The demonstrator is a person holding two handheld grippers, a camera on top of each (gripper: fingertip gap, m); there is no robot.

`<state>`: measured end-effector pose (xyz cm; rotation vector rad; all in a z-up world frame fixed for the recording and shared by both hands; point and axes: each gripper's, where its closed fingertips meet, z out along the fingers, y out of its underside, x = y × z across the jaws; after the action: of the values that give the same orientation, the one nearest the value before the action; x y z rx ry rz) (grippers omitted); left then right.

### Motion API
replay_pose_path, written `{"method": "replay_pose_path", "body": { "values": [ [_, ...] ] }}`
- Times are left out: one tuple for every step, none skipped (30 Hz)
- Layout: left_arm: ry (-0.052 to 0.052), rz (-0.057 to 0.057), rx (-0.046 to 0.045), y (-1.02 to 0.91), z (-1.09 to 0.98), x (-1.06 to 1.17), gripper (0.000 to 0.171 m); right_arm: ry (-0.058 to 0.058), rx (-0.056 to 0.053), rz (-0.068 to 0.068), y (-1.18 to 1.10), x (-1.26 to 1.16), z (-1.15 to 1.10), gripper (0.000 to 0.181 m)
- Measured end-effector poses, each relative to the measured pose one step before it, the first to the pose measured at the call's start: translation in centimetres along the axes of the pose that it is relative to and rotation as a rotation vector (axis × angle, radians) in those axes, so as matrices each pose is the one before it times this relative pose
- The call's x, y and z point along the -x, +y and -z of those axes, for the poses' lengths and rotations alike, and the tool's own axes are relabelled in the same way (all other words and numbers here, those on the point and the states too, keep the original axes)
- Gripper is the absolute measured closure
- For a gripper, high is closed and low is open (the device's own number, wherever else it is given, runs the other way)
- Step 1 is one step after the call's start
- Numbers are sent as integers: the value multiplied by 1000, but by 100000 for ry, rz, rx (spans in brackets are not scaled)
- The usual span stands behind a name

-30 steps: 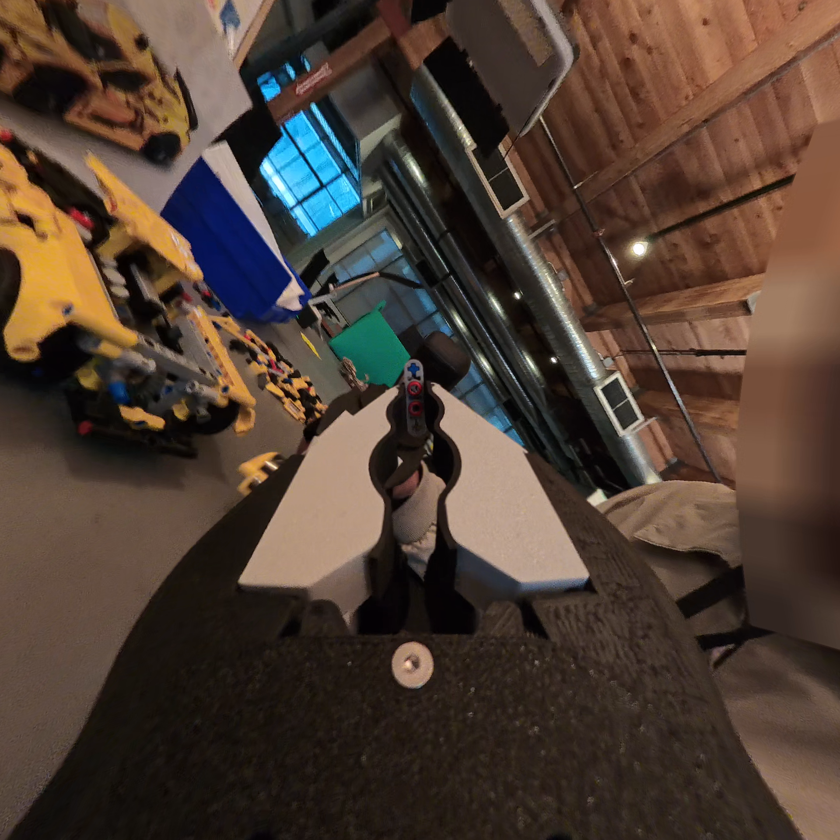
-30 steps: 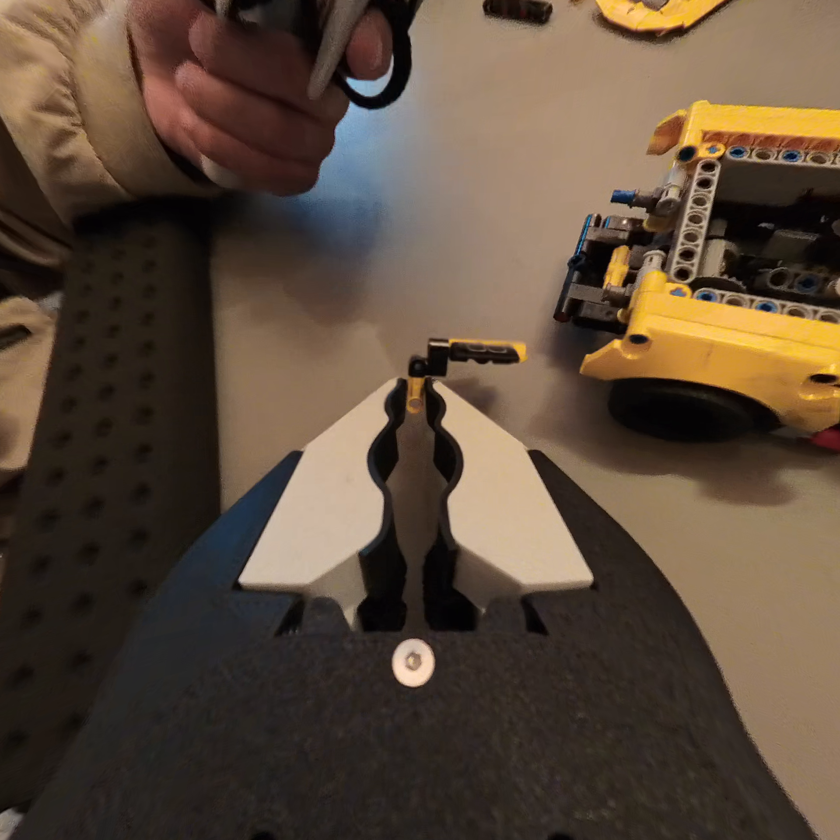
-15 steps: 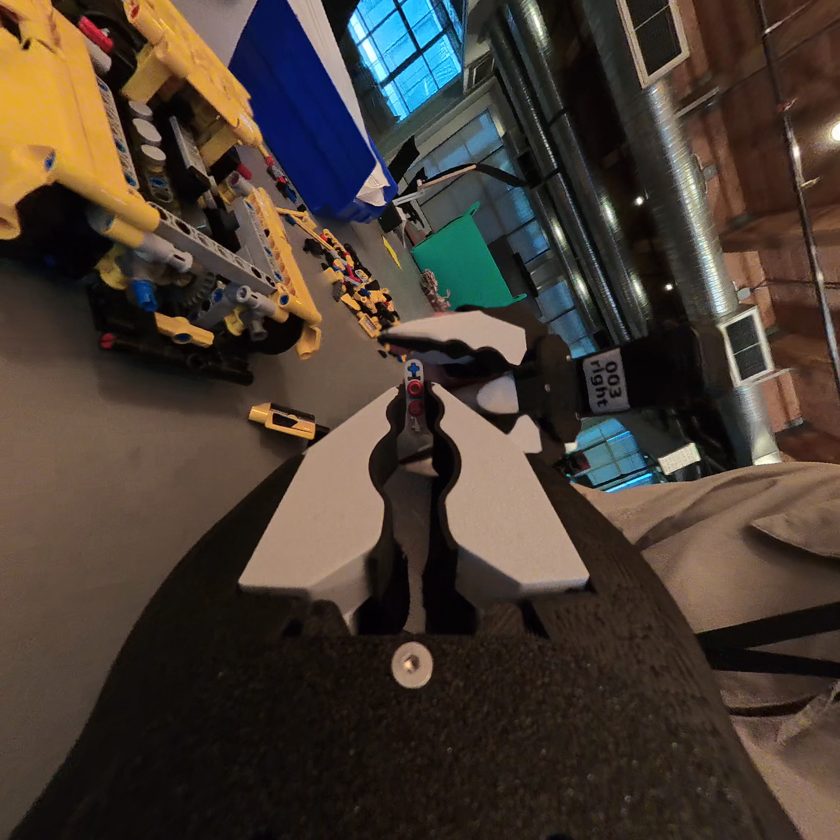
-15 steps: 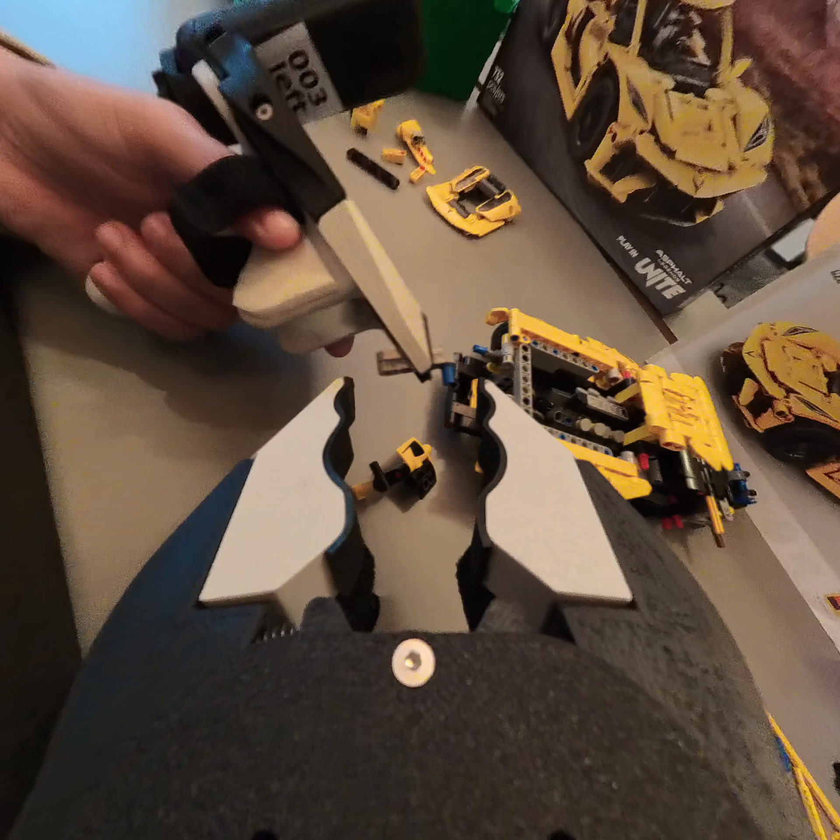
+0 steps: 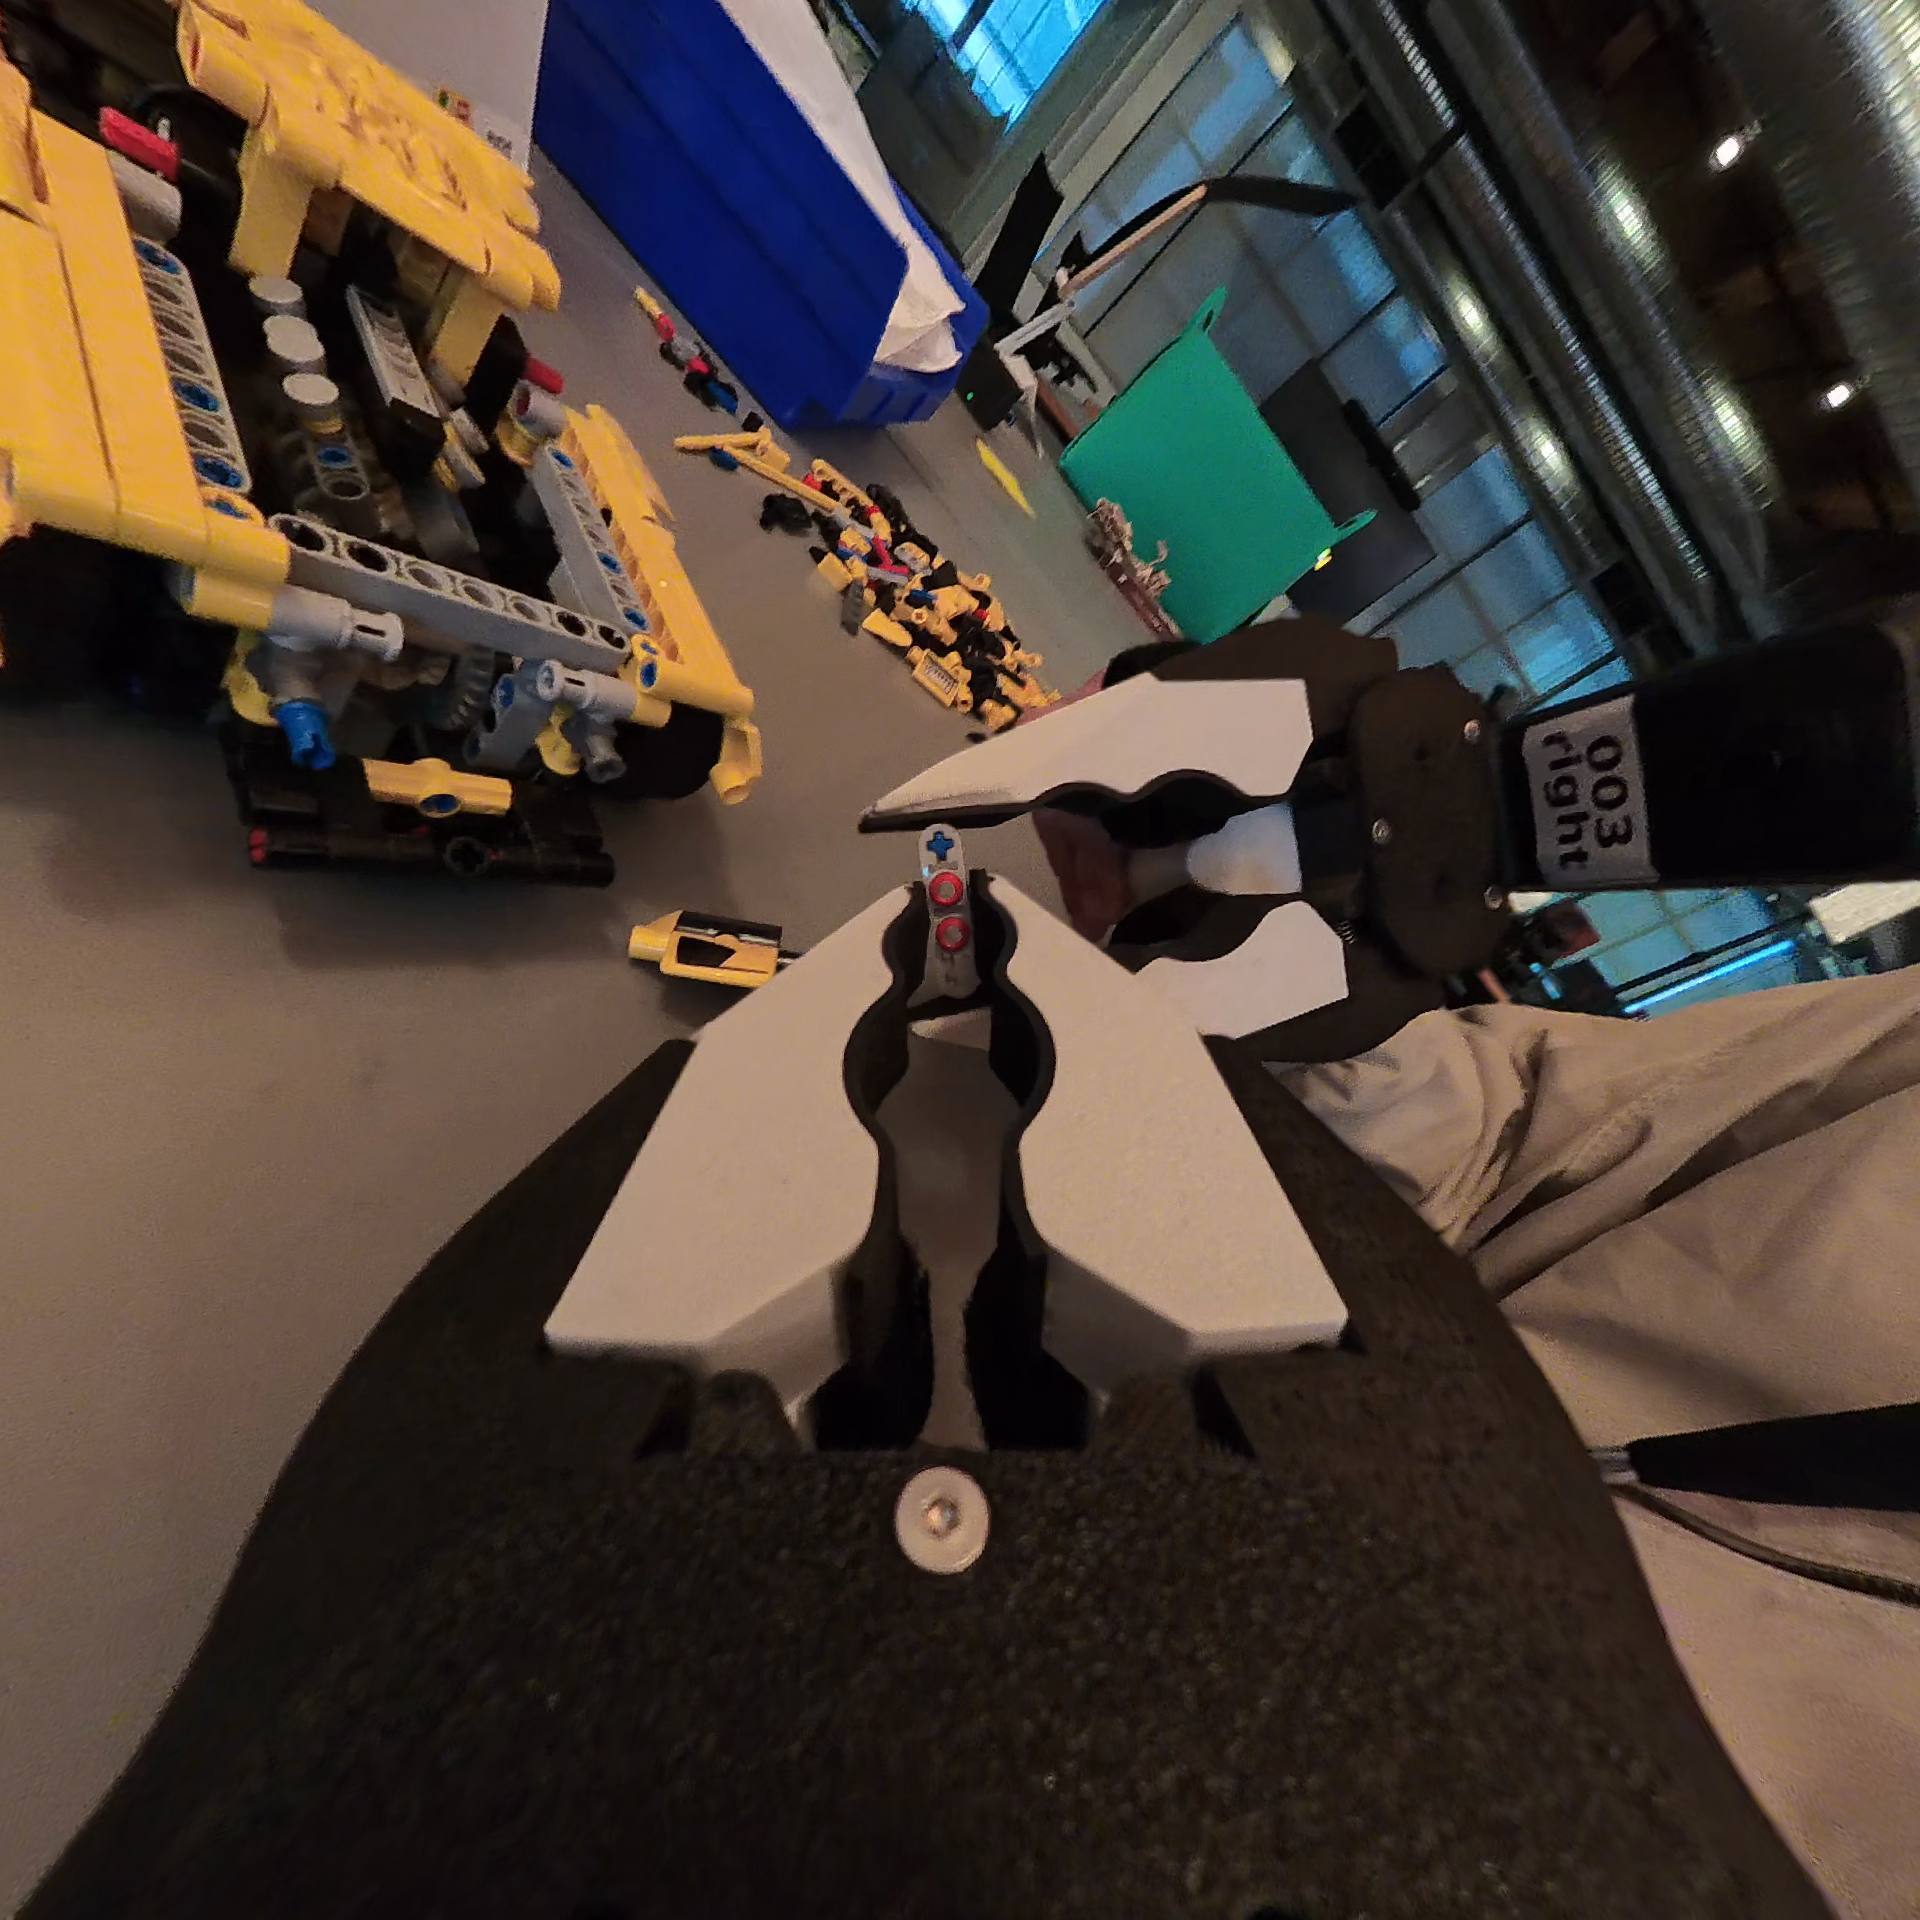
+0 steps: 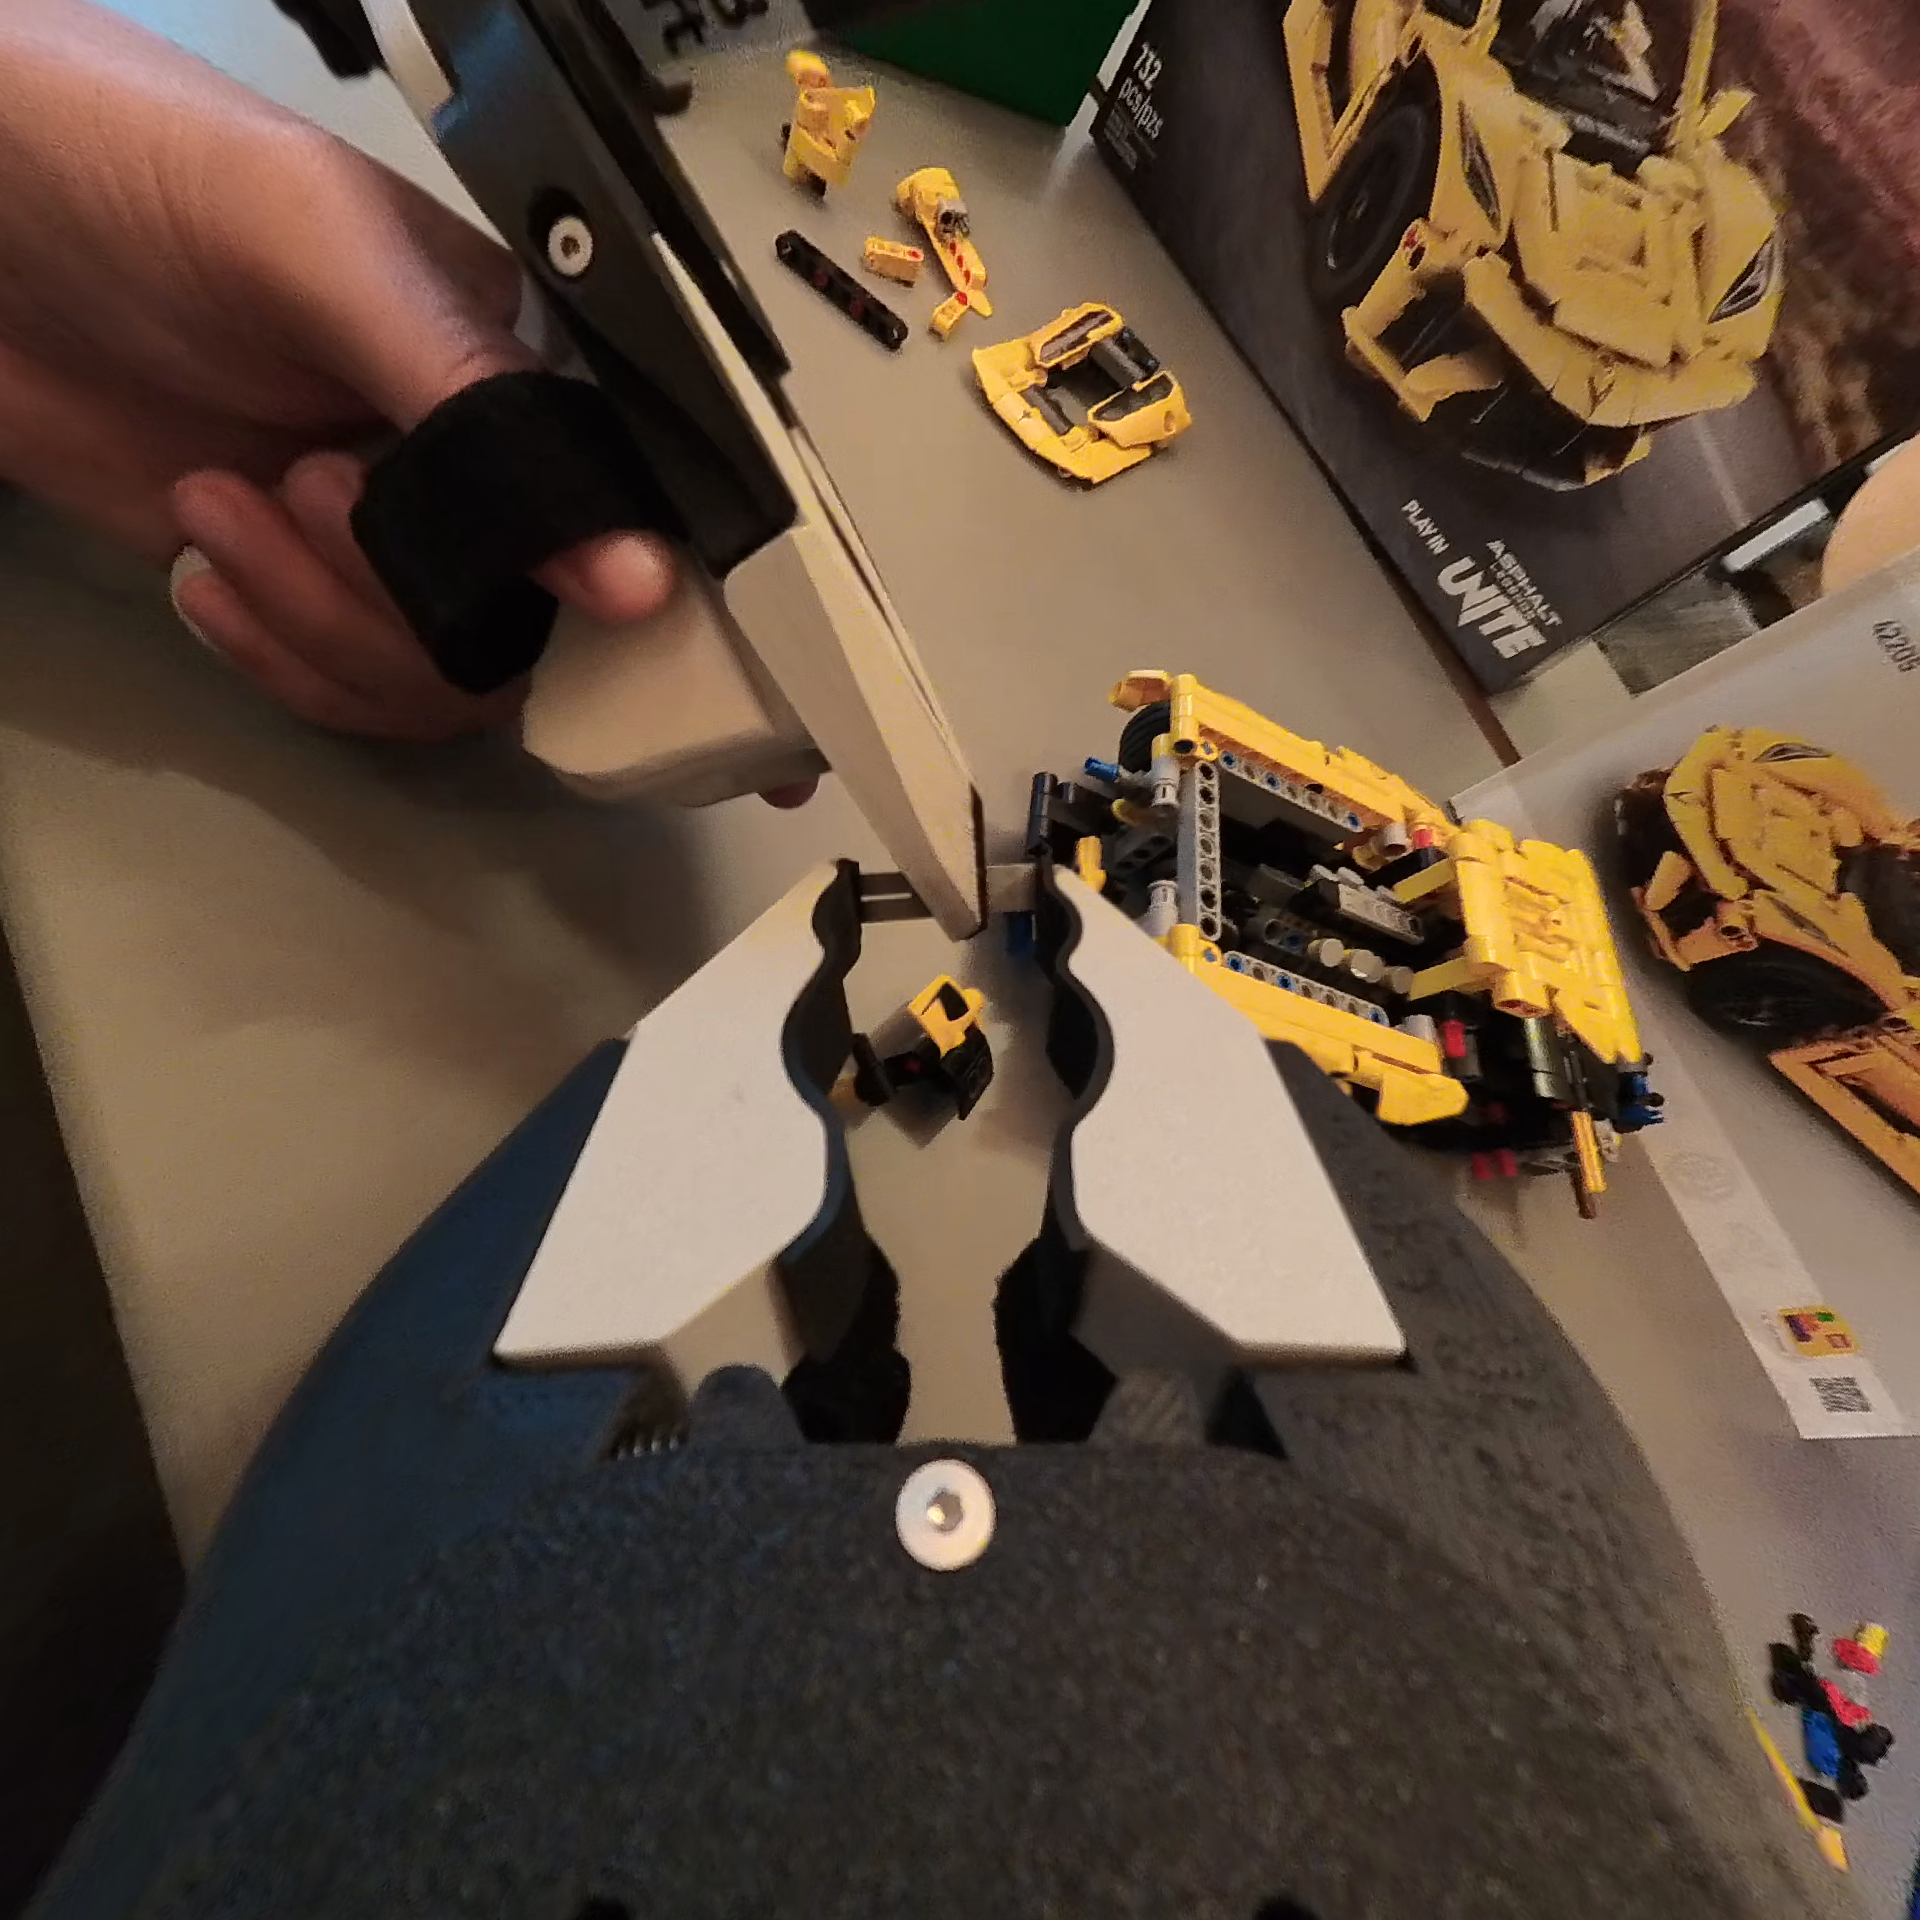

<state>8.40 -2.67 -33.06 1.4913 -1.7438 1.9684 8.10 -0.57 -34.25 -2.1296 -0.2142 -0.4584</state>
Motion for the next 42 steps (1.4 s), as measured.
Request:
{"method": "replay_pose_path", "body": {
  "values": [
    [-890, -1206, 1444, 201, 59, 101, 166, -1398, 558, -247, 121, 182, -75, 149],
    [-74, -615, 569, 72, 85, -43, 166, -820, -692, 253, -62, 102, 25, 149],
    [219, -349, 214, 83, 74, -88, 166, -1736, -319, 19, -18, 167, 59, 149],
    [-339, -311, 334, 66, 69, -12, 166, -1199, -197, -686, 27, 105, -12, 149],
    [221, -81, -266, -53, 58, -77, 166, -576, -1152, -576, -116, -9, 49, 149],
    [1059, 232, 51, -34, 59, -138, 166, -1327, -783, -1571, -104, 85, 103, 149],
    [1098, 558, 30, -52, 113, -125, 166, -762, -1212, -1451, -151, 54, 39, 149],
    [488, 45, -209, -59, 117, -85, 166, -528, -748, 60, -128, 42, 11, 149],
    [304, -783, 626, 112, 56, -95, 166, -1210, -18, 405, -16, 151, 43, 149],
    [1253, 118, 324, 86, 36, -179, 166, -1119, -1467, 91, -130, 143, 112, 149],
    [2305, 896, 83, 81, 49, -262, 166, -2057, -2335, -1595, -204, 187, 153, 149],
    [2136, 767, 552, 110, 89, -194, 166, -3822, -2909, -4461, -208, 283, 179, 149],
    [297, 0, -631, -66, 213, 22, 166, -3115, -3783, -5946, -232, 16, 285, 152],
    [3251, -13, -1953, -295, 319, -450, 166, -3599, -3963, -5952, -325, -30, 477, 147],
    [8155, 2155, -1862, -356, 315, -1146, 166, -5902, -5824, -6432, -829, 255, 724, 136],
    [5808, 3014, -2642, -392, 207, -798, 166, -6731, -7938, -6046, -1237, 408, 857, 134],
    [6701, 2154, -522, -16, 50, -926, 166, -7279, -8077, -4482, -1257, 616, 779, 137],
    [12630, 3799, 1080, 174, -64, -1829, 166, -9987, -8095, -3970, -1223, 1103, 622, 138],
    [12027, 3578, 600, 123, -209, -1798, 166, -10071, -7237, -4179, -1065, 1176, 395, 137],
    [6356, 204, 675, 198, -310, -1006, 166, -7172, -5189, -3390, -783, 791, 184, 137],
    [6196, 405, 3335, 576, -345, -959, 166, -6466, -3332, -1721, -538, 808, 89, 145],
    [6349, 519, 2828, 482, -376, -996, 166, -6486, -1944, 1380, -217, 865, -58, 148],
    [2823, -993, 1787, 363, -364, -487, 166, -4298, -1430, 3993, -15, 528, -113, 152],
    [2377, 67, 2938, 504, -319, -332, 166, -1630, -901, 3805, 28, 222, -115, 158],
    [1639, 793, 1790, 331, -232, -165, 166, -2375, -552, 1329, 26, 393, -185, 161],
    [-775, 679, 661, 143, -86, 240, 166, -4408, 85, -1629, 68, 615, -254, 161],
    [65, 1328, 378, 89, 16, 134, 166, -3925, 1017, -2186, 297, 501, -249, 159],
    [1168, 928, -88, 2, 40, -137, 166, -1336, 1824, -1165, 438, 141, -224, 156],
    [1107, 340, 155, 27, 21, -188, 166, 556, 1887, 133, 407, -88, -185, 155],
    [636, 410, 1486, 250, -63, -102, 166, 468, 1074, 445, 250, -101, -131, 156],
    [-1545, -46, 1657, 298, -101, 256, 166, -900, 168, -506, 103, 109, -120, 157],
    [-874, 681, 1175, 234, -88, 219, 166, -1651, 471, -925, 130, 188, -142, 159],
    [1175, 1187, 604, 124, -78, -93, 166, -1185, 1198, -597, 269, 83, -177, 162],
    [833, 505, 465, 87, -56, -82, 166, -1300, 1600, -592, 366, 107, -249, 162],
    [541, 437, 1895, 296, -86, -20, 166, -1932, 215, -670, 126, 214, -217, 162],
    [1602, 358, 1201, 217, -124, -199, 166, -2405, -698, -1060, -13, 300, -199, 162],
    [1616, -177, 546, 95, -148, -232, 166, -1776, -1621, -879, -134, 251, -144, 162],
    [1268, -530, 881, 126, -143, -219, 166, -1467, -1021, 584, -71, 252, -149, 163],
    [860, -357, 550, 59, -101, -163, 166, -458, 75, 1750, -105, 110, -94, 166],
    [38, -28, -1161, -208, 35, -25, 166, 1251, 452, -860, -167, -157, 73, 166],
    [-1923, -624, -2581, -440, 139, 222, 166, 1892, 40, -1162, -178, -381, 290, 166],
    [-4434, -1895, -3421, -617, 275, 534, 165, 4148, 181, -795, -129, -714, 473, 166]
  ]
}}
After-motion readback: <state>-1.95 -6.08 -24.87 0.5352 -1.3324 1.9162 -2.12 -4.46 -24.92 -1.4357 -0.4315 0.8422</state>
